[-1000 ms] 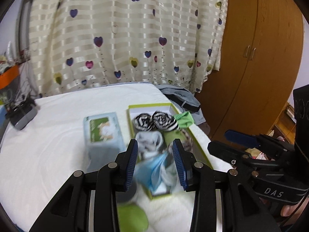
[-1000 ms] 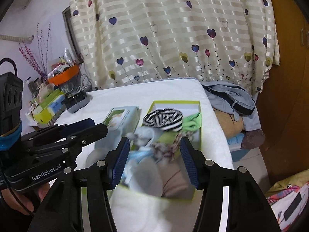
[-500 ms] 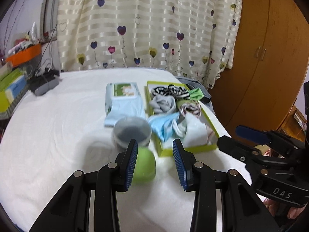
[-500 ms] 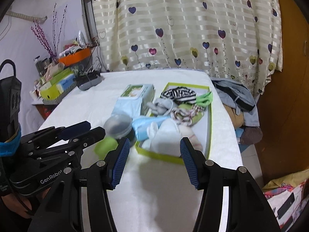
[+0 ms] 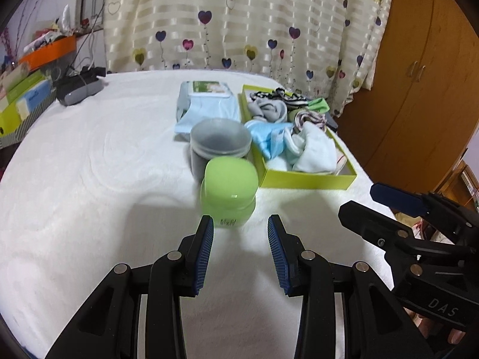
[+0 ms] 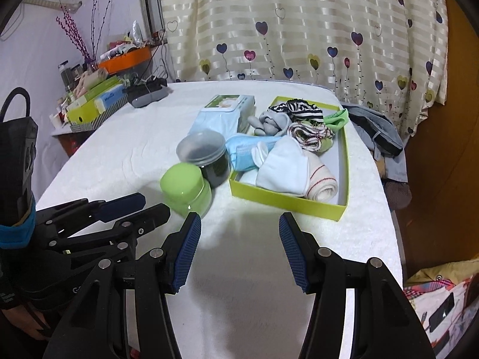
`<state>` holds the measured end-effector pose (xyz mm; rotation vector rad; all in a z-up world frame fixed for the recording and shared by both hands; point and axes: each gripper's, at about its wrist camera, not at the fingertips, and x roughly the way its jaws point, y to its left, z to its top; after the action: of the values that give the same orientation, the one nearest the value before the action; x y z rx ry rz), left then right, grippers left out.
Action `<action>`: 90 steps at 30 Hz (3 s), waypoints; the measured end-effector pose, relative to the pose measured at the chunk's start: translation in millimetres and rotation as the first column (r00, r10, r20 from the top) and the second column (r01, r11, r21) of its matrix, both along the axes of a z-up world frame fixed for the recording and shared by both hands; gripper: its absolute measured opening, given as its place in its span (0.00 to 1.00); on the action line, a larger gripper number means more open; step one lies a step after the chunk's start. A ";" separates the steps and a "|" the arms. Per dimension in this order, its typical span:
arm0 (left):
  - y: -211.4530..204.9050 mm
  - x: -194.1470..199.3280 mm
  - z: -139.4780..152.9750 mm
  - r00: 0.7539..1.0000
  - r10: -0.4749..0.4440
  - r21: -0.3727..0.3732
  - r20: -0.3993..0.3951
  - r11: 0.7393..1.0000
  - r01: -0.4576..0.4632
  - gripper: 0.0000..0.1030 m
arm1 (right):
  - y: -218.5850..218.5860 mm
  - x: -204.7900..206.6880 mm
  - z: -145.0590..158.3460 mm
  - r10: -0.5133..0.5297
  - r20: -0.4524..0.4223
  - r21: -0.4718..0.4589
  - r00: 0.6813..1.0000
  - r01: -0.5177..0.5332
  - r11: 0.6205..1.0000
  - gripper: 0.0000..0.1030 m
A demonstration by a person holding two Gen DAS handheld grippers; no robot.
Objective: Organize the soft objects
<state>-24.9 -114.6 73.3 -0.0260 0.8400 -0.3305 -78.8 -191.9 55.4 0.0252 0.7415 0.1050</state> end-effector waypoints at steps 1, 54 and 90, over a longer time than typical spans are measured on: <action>-0.1 -0.8 -0.7 1.000 0.004 0.007 -0.002 1.000 -0.004 0.35 | 0.5 -0.5 -0.6 0.002 -0.001 0.000 1.000 -0.002 1.000 0.54; -3.6 -5.7 -7.6 0.996 0.086 0.144 0.011 0.986 -0.087 0.35 | 4.5 -2.8 -17.6 -0.003 -0.040 0.004 0.999 0.003 1.000 0.54; -6.4 -2.2 -19.9 0.997 0.075 0.152 -0.018 0.986 -0.071 0.35 | 11.0 3.5 -25.8 0.000 -0.063 -0.005 0.998 0.000 1.000 0.54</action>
<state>-27.1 -121.0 53.4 0.0808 0.8839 -0.1969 -75.3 -181.0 29.7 0.0236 0.8048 0.1027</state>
